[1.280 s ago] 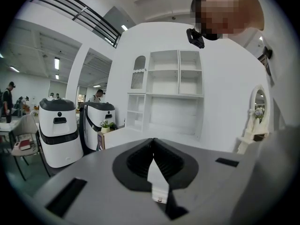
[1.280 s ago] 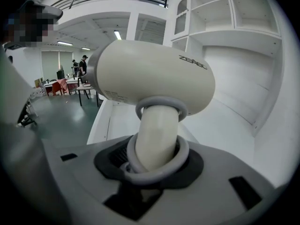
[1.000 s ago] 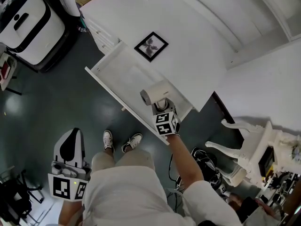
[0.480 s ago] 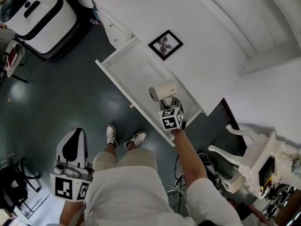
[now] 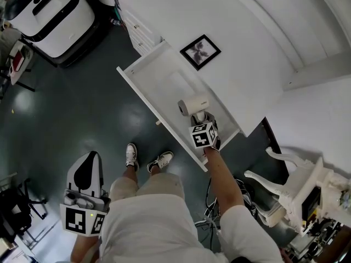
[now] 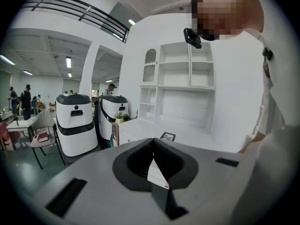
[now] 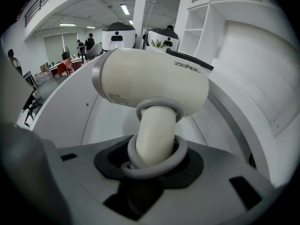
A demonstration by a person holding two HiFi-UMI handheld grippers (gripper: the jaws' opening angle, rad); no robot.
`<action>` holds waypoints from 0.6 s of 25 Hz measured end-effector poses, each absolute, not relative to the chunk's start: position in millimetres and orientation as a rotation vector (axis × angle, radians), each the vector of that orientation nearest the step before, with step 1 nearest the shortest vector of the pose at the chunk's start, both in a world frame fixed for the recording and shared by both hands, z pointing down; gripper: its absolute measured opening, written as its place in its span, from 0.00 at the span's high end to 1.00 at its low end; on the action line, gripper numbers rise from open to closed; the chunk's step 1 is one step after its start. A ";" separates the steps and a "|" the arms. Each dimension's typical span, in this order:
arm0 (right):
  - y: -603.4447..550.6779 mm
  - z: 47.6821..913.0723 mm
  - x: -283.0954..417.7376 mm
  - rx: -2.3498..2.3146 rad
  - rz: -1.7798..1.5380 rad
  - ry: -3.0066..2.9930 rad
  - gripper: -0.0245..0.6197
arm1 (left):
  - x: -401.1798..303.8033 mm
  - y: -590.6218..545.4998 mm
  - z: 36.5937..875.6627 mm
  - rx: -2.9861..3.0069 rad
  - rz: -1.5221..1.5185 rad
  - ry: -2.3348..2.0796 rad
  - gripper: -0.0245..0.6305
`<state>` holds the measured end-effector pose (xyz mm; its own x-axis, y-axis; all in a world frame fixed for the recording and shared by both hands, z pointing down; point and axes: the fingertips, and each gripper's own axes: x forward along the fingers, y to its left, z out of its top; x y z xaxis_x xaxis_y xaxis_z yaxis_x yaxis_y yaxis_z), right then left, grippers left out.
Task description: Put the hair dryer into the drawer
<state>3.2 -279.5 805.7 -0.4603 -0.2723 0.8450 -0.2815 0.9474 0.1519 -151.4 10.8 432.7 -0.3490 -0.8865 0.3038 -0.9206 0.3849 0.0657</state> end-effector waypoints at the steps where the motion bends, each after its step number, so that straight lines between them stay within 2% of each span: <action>1: -279.4 807.5 4.5 0.390 0.008 -2.064 0.68 | -151.7 10.8 433.1 1.587 0.167 -2.358 0.94; 15: -280.1 822.9 3.3 0.360 -0.001 -1.981 0.67 | -154.6 9.7 434.4 1.588 0.161 -2.356 0.94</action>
<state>3.3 -280.1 822.9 -0.3830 -0.2516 0.8888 -0.2508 0.9544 0.1621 -154.6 9.7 434.4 -0.3472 -0.8876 0.3026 -0.9204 0.3843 0.0711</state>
